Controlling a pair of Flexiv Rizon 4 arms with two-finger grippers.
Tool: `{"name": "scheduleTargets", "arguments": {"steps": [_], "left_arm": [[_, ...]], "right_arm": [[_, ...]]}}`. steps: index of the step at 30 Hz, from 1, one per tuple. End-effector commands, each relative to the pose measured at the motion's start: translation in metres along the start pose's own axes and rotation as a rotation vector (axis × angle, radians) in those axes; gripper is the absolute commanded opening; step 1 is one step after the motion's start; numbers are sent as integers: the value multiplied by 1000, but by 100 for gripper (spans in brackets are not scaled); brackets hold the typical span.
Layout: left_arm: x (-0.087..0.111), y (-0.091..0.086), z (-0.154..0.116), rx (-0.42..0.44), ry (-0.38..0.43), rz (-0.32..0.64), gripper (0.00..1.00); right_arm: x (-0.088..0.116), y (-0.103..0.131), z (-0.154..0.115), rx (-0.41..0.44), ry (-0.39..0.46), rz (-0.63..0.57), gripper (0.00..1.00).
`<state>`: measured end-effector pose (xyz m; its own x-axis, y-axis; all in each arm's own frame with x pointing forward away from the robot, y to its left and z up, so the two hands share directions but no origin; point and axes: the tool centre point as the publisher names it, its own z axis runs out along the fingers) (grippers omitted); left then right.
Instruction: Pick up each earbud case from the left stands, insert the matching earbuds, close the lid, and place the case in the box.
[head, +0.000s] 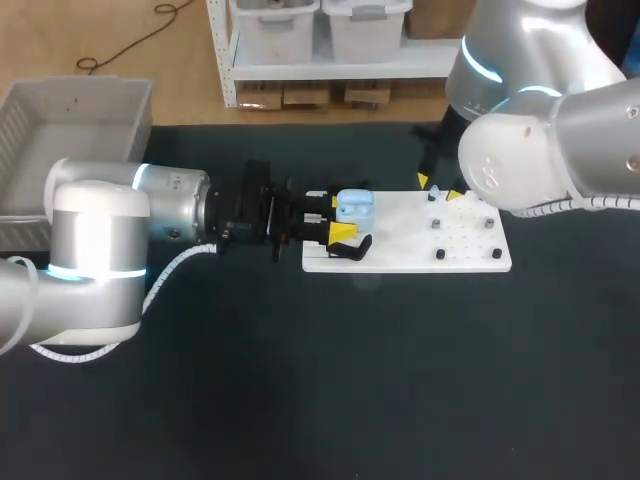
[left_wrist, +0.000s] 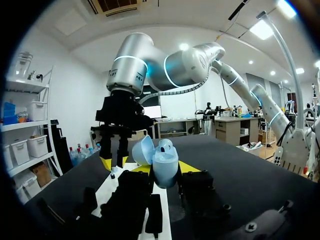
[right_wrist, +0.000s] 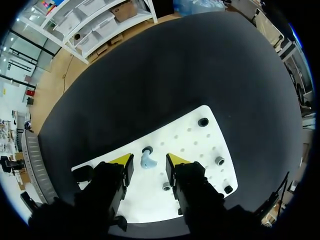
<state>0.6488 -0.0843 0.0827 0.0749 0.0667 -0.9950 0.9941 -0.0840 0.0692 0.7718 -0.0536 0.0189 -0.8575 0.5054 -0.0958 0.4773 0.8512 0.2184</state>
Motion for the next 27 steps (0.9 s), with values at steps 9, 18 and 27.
{"name": "scheduleTargets", "arguments": {"steps": [9, 18, 27], "left_arm": [[0, -1, 0, -2, 1, 1, 0], [0, -1, 0, -2, 1, 1, 0], [0, -1, 0, -2, 1, 1, 0]], "right_arm": [[4, -5, 3, -26, -10, 33, 39], [3, -3, 3, -30, -13, 37, 36], [1, 0, 3, -31, -10, 30, 32]]}}
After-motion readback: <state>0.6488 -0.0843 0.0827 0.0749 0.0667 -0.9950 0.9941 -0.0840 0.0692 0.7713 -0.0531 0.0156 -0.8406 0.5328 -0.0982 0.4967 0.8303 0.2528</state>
